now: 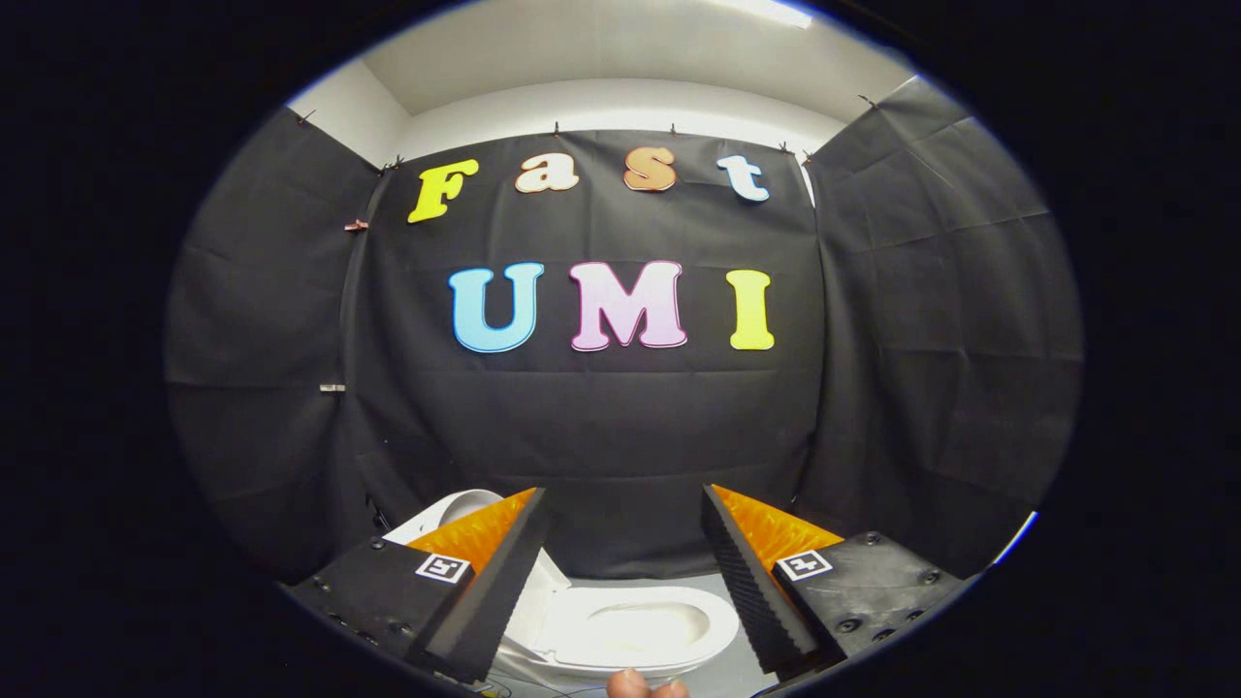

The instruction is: Open the toilet lid.

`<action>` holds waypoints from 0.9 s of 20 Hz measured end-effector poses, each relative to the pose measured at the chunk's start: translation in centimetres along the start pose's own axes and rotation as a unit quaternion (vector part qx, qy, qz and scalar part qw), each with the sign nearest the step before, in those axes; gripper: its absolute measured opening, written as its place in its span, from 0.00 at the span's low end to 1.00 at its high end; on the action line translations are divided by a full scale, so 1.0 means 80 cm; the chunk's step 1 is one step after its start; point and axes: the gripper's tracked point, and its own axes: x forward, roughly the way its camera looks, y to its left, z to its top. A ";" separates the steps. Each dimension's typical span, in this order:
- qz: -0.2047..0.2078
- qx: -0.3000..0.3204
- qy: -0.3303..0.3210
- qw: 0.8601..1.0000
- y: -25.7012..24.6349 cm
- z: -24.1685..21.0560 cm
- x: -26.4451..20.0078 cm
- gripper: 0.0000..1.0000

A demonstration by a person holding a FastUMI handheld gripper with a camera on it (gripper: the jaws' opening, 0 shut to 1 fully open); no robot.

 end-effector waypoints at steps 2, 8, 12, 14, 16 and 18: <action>-0.005 -0.001 -0.004 1.000 -0.008 0.003 0.000 1.00; -0.009 -0.009 -0.008 1.000 -0.014 0.004 -0.004 1.00; -0.007 -0.010 -0.004 1.000 -0.011 0.000 -0.005 1.00; -0.006 -0.010 -0.005 1.000 -0.009 0.000 -0.005 1.00; -0.006 -0.014 -0.006 1.000 -0.007 0.000 -0.006 1.00; -0.005 -0.015 -0.006 1.000 -0.005 0.001 -0.005 1.00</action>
